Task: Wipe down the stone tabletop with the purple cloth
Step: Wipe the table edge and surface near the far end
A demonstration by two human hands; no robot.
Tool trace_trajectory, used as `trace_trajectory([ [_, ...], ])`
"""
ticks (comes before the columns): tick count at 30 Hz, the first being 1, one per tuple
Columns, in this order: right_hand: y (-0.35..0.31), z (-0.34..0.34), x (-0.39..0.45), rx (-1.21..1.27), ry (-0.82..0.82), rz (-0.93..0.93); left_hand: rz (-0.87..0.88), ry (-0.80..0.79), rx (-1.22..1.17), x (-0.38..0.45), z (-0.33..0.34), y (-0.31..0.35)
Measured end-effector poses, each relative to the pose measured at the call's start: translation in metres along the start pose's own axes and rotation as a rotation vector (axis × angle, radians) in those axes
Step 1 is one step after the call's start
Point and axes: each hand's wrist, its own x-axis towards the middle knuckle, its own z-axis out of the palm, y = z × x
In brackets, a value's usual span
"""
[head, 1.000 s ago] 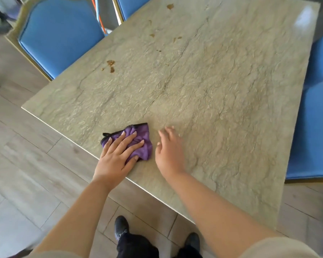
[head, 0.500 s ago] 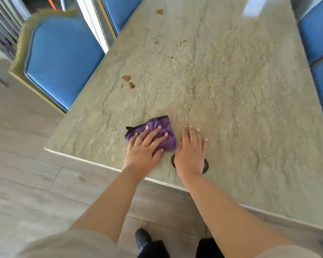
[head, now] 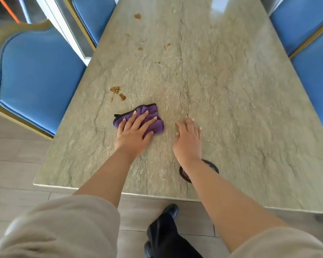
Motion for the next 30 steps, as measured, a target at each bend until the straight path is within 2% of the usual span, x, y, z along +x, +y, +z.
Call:
trace_trajectory([
  [1,0.000,0.000,0.011,0.006,0.000,0.005,0.066,0.001,-0.001,0.002,0.001,0.010],
  [4,0.001,0.000,0.041,0.091,0.034,0.049,0.459,-0.044,0.047,0.006,0.007,0.010],
  [6,-0.001,0.002,0.048,0.182,0.093,0.092,0.577,-0.093,0.045,0.031,0.001,-0.009],
  [10,-0.006,0.008,0.045,0.062,0.137,0.062,0.530,-0.062,0.030,0.105,-0.011,-0.024],
  [14,-0.007,0.011,0.050,-0.034,0.107,0.076,0.296,-0.003,0.074,0.172,-0.010,0.003],
  [17,-0.007,0.009,0.051,-0.052,0.094,0.082,0.188,0.029,0.050,0.177,-0.004,0.026],
  [20,-0.008,0.007,0.050,-0.029,0.086,0.077,0.295,0.061,-0.019,0.134,0.000,0.028],
  [22,-0.008,0.007,0.050,0.021,0.082,0.107,0.383,0.020,-0.052,0.090,0.002,0.020],
  [26,-0.008,0.005,0.047,0.113,0.074,0.137,0.565,-0.038,0.016,0.022,0.003,-0.017],
  [28,-0.011,0.002,0.044,0.142,0.081,0.152,0.673,-0.036,0.064,0.024,0.000,-0.035],
  [30,-0.015,0.000,0.037,0.138,0.090,0.161,0.695,-0.029,0.077,0.048,-0.001,-0.039],
])
